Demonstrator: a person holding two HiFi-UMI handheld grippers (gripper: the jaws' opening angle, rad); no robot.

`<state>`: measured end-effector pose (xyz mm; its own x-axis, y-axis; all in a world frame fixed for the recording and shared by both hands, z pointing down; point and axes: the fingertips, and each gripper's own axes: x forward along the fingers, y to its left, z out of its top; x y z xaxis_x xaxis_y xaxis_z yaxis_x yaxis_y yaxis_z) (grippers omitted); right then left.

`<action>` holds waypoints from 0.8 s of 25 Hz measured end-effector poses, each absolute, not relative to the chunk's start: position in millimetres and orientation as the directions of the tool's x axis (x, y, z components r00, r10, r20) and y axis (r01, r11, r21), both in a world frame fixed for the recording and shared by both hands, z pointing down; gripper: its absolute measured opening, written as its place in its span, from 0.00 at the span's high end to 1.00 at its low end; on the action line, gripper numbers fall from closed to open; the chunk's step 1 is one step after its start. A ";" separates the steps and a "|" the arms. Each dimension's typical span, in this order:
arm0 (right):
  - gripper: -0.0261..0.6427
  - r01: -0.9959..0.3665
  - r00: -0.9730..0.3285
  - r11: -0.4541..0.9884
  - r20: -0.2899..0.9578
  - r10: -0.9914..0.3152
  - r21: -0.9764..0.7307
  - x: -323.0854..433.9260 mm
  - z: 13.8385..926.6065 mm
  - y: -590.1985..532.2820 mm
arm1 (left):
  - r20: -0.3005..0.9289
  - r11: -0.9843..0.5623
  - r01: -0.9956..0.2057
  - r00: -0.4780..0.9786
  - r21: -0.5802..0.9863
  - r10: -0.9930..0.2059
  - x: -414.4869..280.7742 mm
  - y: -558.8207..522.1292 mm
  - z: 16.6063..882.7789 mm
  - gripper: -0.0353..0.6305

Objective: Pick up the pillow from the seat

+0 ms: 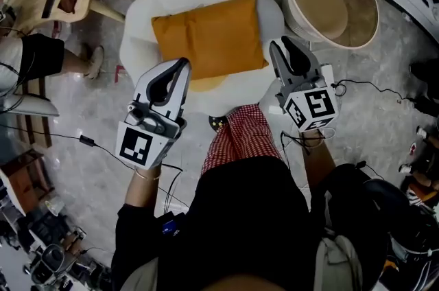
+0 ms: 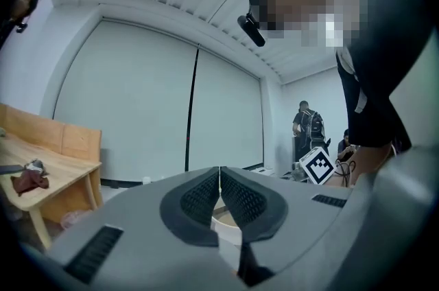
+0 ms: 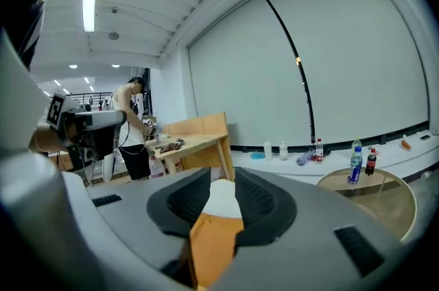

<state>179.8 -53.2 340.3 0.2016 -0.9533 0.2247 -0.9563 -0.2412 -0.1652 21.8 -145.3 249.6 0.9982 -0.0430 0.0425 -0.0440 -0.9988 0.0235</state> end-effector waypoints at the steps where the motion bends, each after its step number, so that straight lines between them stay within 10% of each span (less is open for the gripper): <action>1: 0.81 -0.957 0.202 -0.242 0.230 -0.952 -0.162 183.5 346.5 -56.4 | 0.043 -0.999 -0.047 0.998 0.014 -0.047 24.1 -147.1 252.3 0.93; 20: 0.68 -0.958 0.155 -0.235 0.391 -0.907 -0.167 220.6 482.5 -95.8 | 0.087 -0.985 -0.161 0.984 0.068 -0.155 57.8 -182.5 333.3 0.93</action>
<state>220.6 -95.8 482.5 0.1547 -0.9073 0.3909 -0.9576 -0.2351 -0.1667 57.8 -182.5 333.3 0.9841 -0.1551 0.0870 -0.1612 -0.9846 0.0683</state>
